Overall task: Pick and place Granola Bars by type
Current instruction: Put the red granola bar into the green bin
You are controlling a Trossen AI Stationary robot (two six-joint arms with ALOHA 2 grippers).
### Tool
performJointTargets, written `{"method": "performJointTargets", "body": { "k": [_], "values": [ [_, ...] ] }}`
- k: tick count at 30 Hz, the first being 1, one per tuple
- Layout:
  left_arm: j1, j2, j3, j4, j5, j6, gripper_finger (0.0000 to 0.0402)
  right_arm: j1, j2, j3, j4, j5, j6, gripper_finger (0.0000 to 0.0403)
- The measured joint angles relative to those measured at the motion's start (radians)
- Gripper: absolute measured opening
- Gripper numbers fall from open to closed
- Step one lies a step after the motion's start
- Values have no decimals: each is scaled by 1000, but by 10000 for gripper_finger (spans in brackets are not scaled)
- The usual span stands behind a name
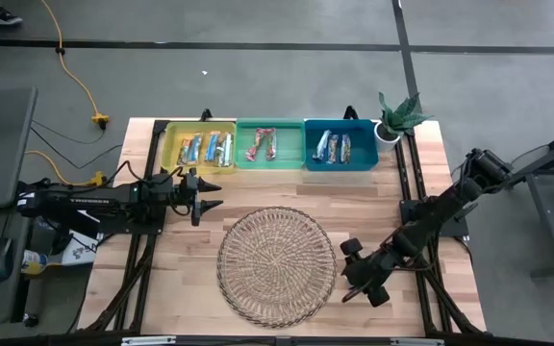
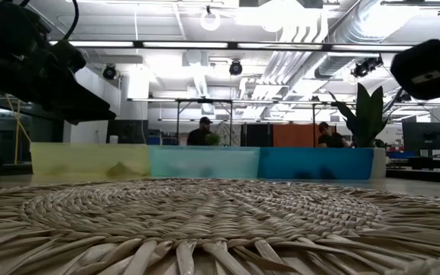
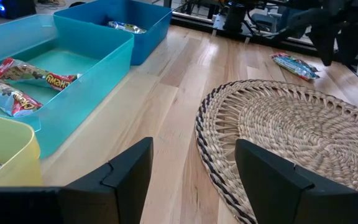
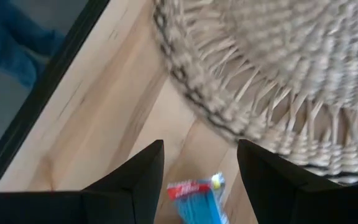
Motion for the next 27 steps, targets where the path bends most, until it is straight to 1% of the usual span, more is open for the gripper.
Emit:
{"method": "performJointTargets", "body": {
  "k": [3,8,12,17,24,27],
  "values": [
    [0,0,0,0,0,0,225,0,0,0,4,11,15,191],
    [0,0,0,0,0,0,225,30,0,0,7,-34,2,191],
    [0,0,0,0,0,0,225,64,11,35,-45,-18,-8,191],
    [0,0,0,0,0,0,225,101,70,86,-145,-21,-4,191],
    [0,0,0,0,0,0,225,125,185,114,-215,-23,93,191],
    [0,0,0,0,0,0,225,125,210,132,-212,-25,92,191]
  ]
}}
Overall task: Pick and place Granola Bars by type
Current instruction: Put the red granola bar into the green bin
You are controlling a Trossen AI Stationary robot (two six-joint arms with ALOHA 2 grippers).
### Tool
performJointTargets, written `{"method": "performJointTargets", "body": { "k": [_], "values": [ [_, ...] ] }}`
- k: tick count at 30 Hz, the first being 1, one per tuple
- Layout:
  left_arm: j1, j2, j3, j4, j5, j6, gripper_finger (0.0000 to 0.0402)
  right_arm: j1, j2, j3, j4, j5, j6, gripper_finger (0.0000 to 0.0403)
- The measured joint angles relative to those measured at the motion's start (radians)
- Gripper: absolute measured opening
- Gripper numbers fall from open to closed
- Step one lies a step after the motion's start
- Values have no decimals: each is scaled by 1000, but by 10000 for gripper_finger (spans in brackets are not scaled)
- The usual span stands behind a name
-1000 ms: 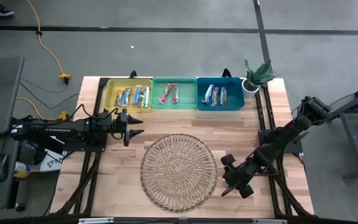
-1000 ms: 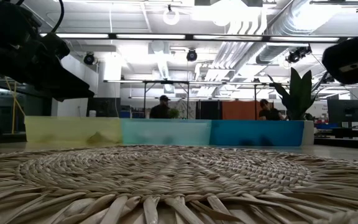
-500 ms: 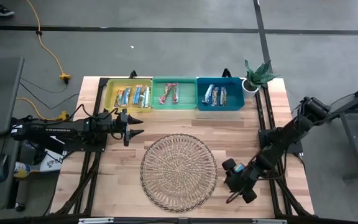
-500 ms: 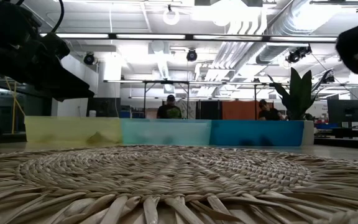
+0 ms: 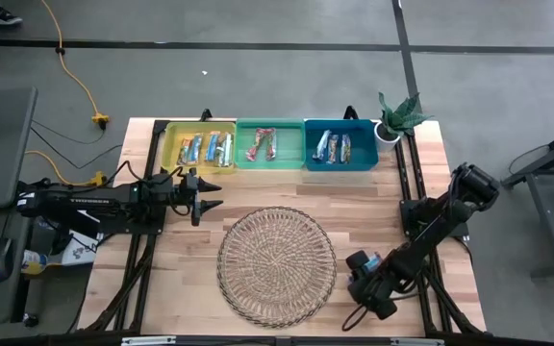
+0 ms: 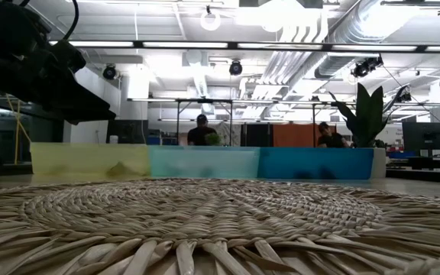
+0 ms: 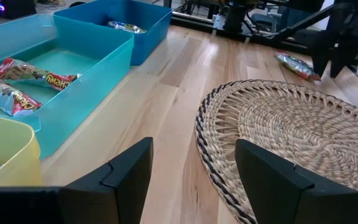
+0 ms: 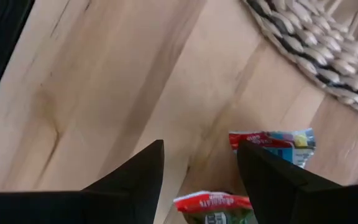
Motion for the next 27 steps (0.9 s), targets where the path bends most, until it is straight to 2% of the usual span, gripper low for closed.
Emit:
{"method": "performJointTargets", "body": {
  "k": [7,18,27],
  "values": [
    [0,0,0,0,0,0,225,-2,4,19,-10,32,-5,191],
    [0,0,0,0,0,0,225,-16,4,17,-152,65,82,191],
    [0,0,0,0,0,0,225,-37,5,20,-119,116,107,191]
  ]
}}
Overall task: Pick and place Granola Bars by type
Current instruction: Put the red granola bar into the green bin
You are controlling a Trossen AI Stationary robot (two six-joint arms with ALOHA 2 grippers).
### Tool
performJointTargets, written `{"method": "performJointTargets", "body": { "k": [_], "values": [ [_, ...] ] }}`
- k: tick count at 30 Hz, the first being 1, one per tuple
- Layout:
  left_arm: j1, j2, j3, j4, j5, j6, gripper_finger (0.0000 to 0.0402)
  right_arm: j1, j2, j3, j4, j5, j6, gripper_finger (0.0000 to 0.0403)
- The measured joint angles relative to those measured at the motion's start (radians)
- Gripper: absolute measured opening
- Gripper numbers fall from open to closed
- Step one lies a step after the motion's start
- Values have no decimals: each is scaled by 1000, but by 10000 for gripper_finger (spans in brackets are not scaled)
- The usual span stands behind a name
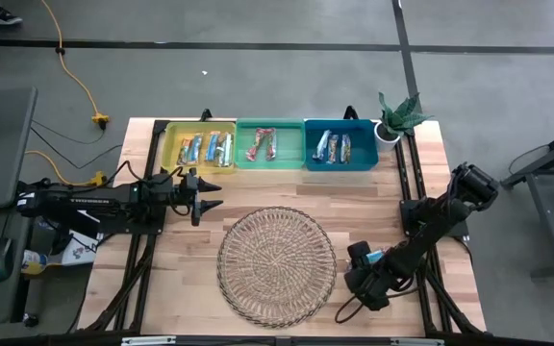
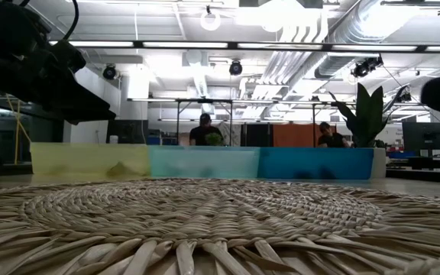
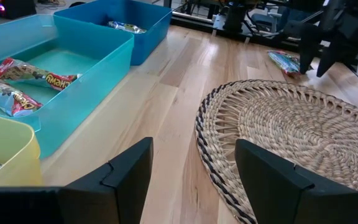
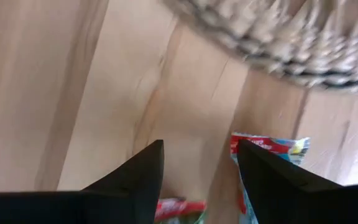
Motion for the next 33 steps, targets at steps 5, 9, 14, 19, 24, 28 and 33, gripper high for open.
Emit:
{"method": "performJointTargets", "body": {
  "k": [5,9,14,19,24,28,33],
  "values": [
    [0,0,0,0,0,0,225,-27,0,31,6,39,-29,191],
    [0,0,0,0,0,0,225,-54,0,53,-2,83,-34,191],
    [0,0,0,0,0,0,225,-80,0,55,-121,76,13,191],
    [0,0,0,0,0,0,225,-85,0,33,-155,29,13,191],
    [0,0,0,0,0,0,225,-85,0,29,-173,2,18,191],
    [0,0,0,0,0,0,225,-85,1,29,-185,18,19,191],
    [0,0,0,0,0,0,225,-92,25,0,-151,-20,23,191]
  ]
}}
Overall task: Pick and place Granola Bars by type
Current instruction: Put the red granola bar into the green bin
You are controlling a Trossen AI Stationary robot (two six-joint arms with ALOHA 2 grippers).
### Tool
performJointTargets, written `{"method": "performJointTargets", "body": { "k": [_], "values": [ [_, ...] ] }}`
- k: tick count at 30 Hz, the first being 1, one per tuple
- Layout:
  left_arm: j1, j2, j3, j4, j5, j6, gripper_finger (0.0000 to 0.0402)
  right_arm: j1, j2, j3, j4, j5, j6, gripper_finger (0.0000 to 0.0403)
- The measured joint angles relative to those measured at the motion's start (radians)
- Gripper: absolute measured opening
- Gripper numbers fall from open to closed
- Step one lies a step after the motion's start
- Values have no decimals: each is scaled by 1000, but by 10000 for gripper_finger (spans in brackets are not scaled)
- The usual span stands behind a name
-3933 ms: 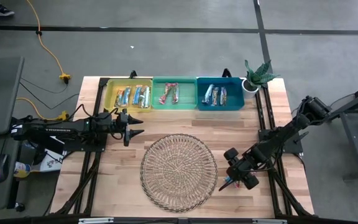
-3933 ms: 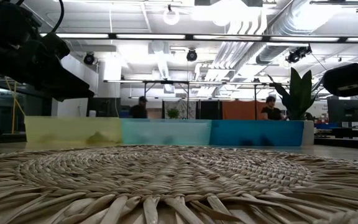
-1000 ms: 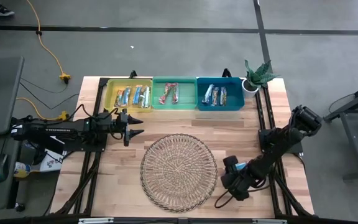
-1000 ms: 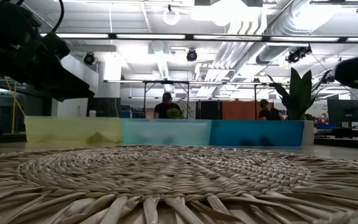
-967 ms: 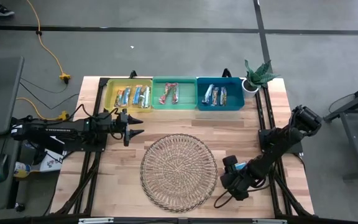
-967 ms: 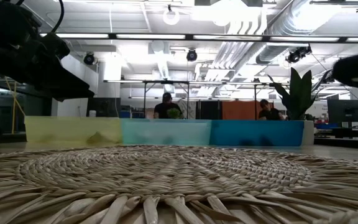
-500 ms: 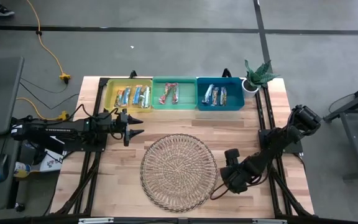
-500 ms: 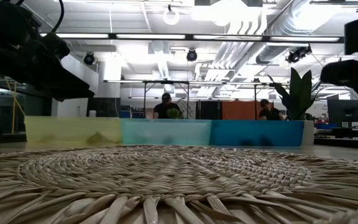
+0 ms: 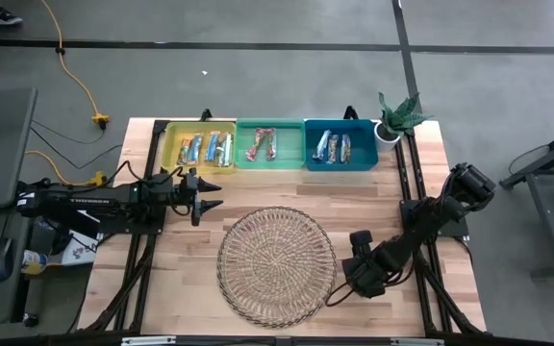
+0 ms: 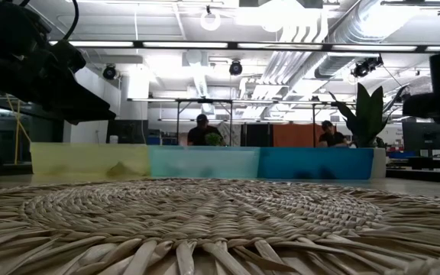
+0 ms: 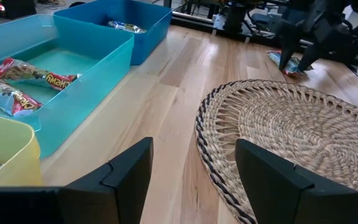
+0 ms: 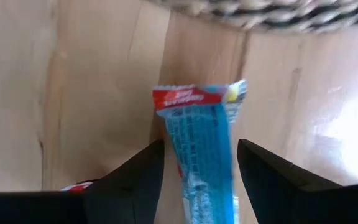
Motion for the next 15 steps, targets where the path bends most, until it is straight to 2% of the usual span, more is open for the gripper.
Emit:
{"method": "performJointTargets", "body": {
  "k": [3,10,15],
  "values": [
    [0,0,0,0,0,0,225,-1,3,-29,38,-31,30,190],
    [0,0,0,0,0,0,225,-1,4,-44,62,-31,81,187],
    [0,0,0,0,0,0,225,0,4,-44,80,-33,104,154]
  ]
}}
